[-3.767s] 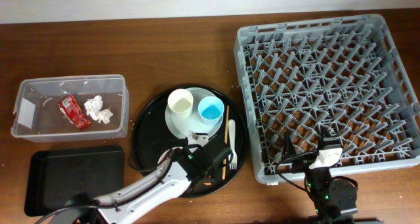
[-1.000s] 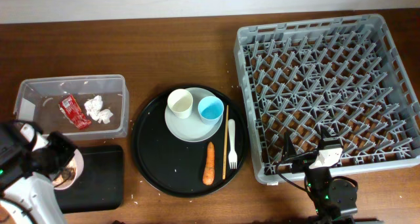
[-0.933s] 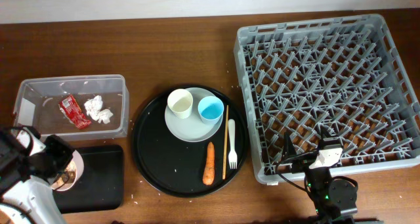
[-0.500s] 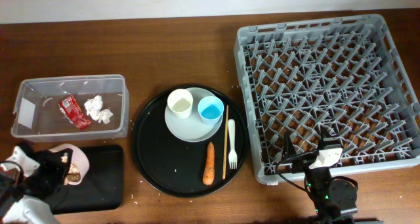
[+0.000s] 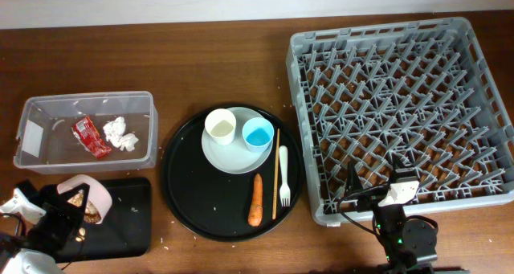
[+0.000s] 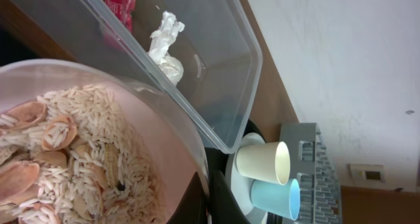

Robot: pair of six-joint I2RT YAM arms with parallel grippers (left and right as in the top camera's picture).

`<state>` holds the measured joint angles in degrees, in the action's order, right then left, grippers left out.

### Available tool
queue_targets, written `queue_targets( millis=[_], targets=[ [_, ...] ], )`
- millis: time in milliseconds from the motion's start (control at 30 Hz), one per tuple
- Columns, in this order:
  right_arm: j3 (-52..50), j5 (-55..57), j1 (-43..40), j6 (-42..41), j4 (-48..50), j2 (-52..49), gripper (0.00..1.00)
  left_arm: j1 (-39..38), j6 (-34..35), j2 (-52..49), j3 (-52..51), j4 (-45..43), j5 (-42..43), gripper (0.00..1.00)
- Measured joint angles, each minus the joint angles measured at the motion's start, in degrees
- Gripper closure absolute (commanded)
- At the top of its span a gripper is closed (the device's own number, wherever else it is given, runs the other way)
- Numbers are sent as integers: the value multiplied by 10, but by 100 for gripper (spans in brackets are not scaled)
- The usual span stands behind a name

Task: Sort waste into correct bins and load items into the dishwasher rack
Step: 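Tip the pink bowl to pour food scraps onto the black tray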

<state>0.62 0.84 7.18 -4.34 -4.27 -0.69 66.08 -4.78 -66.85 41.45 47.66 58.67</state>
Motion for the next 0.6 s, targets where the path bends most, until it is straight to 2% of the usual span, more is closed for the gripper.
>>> queue_targets(
  millis=[133, 333, 433, 600],
  targets=[
    [0, 0, 0, 0, 0, 0, 1, 0, -25, 0, 0, 28, 15, 100],
    [0, 0, 0, 0, 0, 0, 1, 1, -117, 0, 0, 88, 80, 100],
    [0, 0, 0, 0, 0, 0, 1, 1, -155, 0, 0, 85, 100, 100],
    [0, 0, 0, 0, 0, 0, 1, 1, -176, 0, 0, 113, 133, 100]
  ],
)
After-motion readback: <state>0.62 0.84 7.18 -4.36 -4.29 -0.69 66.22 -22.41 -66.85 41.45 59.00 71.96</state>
